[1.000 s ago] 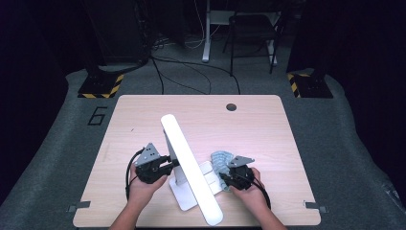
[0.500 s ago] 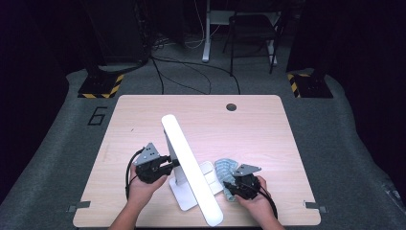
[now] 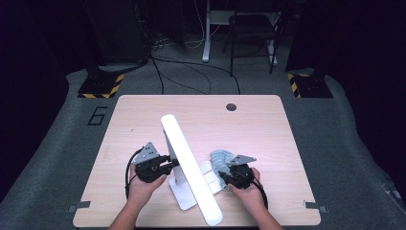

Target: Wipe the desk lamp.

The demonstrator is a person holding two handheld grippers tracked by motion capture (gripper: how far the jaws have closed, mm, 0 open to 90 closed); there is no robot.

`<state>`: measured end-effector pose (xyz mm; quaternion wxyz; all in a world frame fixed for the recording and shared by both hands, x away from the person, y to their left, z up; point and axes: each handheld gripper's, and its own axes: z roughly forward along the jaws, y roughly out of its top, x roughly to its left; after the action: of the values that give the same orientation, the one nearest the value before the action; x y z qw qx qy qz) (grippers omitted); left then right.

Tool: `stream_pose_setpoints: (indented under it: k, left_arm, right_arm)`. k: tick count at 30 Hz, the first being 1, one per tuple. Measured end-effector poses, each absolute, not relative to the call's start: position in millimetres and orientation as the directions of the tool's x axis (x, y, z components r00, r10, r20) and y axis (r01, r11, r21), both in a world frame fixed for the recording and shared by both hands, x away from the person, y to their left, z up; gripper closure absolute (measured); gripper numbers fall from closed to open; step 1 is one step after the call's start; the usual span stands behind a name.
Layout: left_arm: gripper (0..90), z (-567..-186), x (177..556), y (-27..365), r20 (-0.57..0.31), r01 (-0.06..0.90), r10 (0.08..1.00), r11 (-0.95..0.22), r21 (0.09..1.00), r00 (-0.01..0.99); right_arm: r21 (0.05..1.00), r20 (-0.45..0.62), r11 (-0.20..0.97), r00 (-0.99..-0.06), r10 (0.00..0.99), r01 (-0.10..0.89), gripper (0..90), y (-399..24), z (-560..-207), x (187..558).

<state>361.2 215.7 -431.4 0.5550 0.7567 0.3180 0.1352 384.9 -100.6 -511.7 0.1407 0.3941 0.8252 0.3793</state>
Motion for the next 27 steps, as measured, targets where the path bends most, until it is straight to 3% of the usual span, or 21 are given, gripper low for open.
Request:
stream_pose_setpoints:
  k: [11, 27]
  left_arm:
    - [73.6, -431, 361, 217, -0.149, 0.335, 0.638, -0.181, 0.925, 0.755]
    - [73.6, -432, 360, 215, -0.146, 0.333, 0.647, -0.176, 0.927, 0.748]
  right_arm:
    - [0.755, 0.058, 0.406, -0.668, 0.742, 0.516, 62.4, -89, -501, 390]
    - [0.770, 0.025, 0.486, -0.781, 0.624, 0.414, 61.9, -59, -500, 327]
